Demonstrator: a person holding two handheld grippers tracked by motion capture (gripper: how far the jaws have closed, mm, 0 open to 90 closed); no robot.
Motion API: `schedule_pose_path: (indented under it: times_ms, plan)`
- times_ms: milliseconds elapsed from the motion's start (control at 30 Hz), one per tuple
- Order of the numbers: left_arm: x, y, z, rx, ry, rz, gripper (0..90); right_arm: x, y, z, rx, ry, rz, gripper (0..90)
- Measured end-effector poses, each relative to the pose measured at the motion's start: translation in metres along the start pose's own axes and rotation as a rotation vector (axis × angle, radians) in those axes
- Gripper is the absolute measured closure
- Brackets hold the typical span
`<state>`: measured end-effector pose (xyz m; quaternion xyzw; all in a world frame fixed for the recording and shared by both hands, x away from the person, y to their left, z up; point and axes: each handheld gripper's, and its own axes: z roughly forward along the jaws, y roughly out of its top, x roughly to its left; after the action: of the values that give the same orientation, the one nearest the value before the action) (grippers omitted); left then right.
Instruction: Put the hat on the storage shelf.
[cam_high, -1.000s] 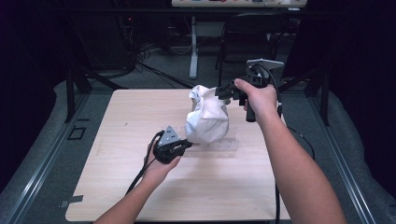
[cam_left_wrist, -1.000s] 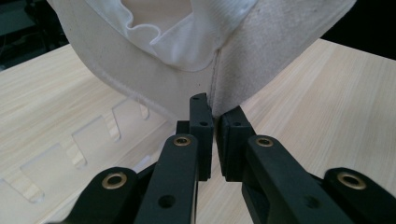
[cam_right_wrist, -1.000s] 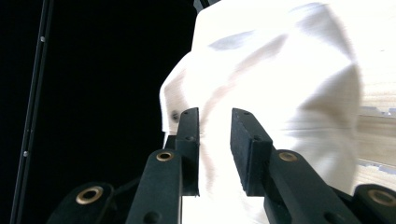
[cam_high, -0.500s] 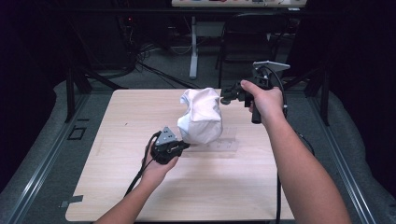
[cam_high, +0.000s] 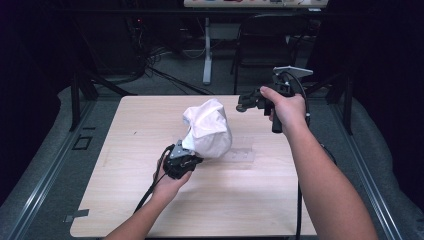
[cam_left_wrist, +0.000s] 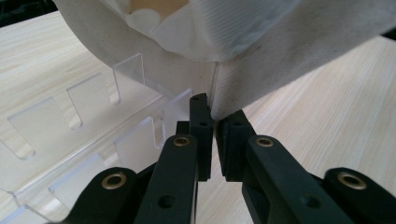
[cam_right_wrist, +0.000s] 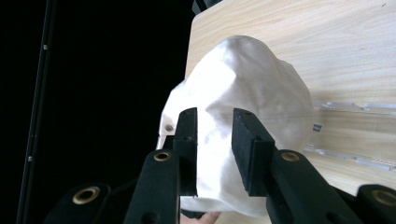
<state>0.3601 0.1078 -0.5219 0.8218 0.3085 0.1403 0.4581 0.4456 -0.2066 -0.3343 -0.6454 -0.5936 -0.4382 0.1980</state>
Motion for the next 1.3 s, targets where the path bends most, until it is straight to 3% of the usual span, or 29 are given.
schedule_pose_path:
  times_ms: [233,533,567,700,733,833,1067,1300]
  plan:
    - [-0.001,0.000,-0.001,0.002,0.008,0.015,84.9,-0.002,0.000,0.001,-0.002,-0.001,0.001,71.8]
    - [-0.002,-0.006,-0.010,-0.017,0.034,-0.014,66.5,-0.003,-0.003,-0.002,0.000,-0.038,-0.028,70.4]
    - [-0.002,-0.010,-0.015,-0.035,0.037,-0.023,65.2,-0.003,-0.004,-0.002,0.003,-0.043,-0.025,70.3]
    - [-0.002,-0.017,-0.023,-0.030,0.057,-0.011,62.5,-0.004,-0.008,-0.002,0.009,-0.052,-0.036,70.3]
    - [-0.002,-0.022,-0.029,-0.006,0.069,0.004,61.8,-0.005,-0.011,-0.003,0.023,-0.060,-0.045,70.2]
    - [-0.002,-0.030,-0.036,0.007,0.071,0.005,61.2,-0.006,-0.013,-0.004,0.019,-0.068,-0.043,70.0]
    - [0.006,-0.052,-0.056,0.030,0.081,-0.033,58.3,-0.013,-0.023,-0.010,0.025,-0.118,-0.076,68.7]
    - [0.014,-0.064,-0.064,0.034,0.080,-0.076,51.5,-0.021,-0.033,-0.010,0.035,-0.145,-0.099,66.4]
